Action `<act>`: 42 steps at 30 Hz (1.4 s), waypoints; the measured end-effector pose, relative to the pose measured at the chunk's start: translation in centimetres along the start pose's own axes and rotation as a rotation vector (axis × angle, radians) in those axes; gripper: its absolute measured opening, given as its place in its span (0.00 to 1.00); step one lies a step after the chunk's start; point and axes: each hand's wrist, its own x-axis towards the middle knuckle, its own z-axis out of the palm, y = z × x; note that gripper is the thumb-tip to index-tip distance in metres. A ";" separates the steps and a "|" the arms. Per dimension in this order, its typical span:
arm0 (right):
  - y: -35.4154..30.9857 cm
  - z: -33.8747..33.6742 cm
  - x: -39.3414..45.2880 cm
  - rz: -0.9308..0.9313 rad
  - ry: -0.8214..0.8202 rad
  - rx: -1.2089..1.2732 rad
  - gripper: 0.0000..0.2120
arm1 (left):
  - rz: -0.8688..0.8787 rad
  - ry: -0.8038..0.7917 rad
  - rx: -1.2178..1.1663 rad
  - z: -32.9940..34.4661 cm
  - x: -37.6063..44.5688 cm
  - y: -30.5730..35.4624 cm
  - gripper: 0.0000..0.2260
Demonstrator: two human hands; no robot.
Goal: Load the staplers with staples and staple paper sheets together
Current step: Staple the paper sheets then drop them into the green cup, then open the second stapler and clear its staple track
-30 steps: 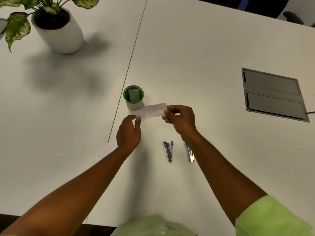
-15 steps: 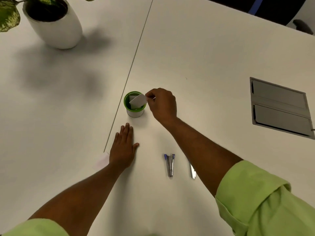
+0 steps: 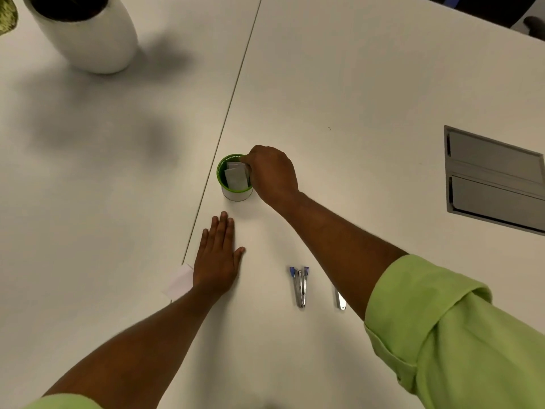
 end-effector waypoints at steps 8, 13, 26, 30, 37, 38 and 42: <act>1.9 -0.9 -5.2 0.235 0.108 0.224 0.11 | -0.035 -0.070 0.012 -1.8 0.0 1.1 0.32; 3.6 -0.1 -10.1 0.353 0.023 0.281 0.10 | -0.062 -0.115 0.018 -3.2 -0.7 2.5 0.33; 4.9 1.5 -21.6 0.522 -0.105 0.341 0.09 | 0.015 -0.239 0.017 -3.1 -5.4 6.4 0.35; 4.9 2.4 -25.1 0.556 -0.107 0.357 0.09 | 0.014 -0.216 -0.100 -2.4 -7.3 8.4 0.32; 5.1 4.0 -28.9 0.685 -0.098 0.458 0.11 | 0.001 -0.152 -0.379 -0.6 -9.1 11.5 0.26; 5.2 4.2 -29.1 0.694 -0.093 0.478 0.12 | 0.006 -0.118 -0.415 -0.5 -9.2 11.8 0.24; 5.8 5.3 -29.4 0.739 -0.093 0.516 0.15 | -0.043 0.004 -0.538 -0.1 -9.6 12.8 0.18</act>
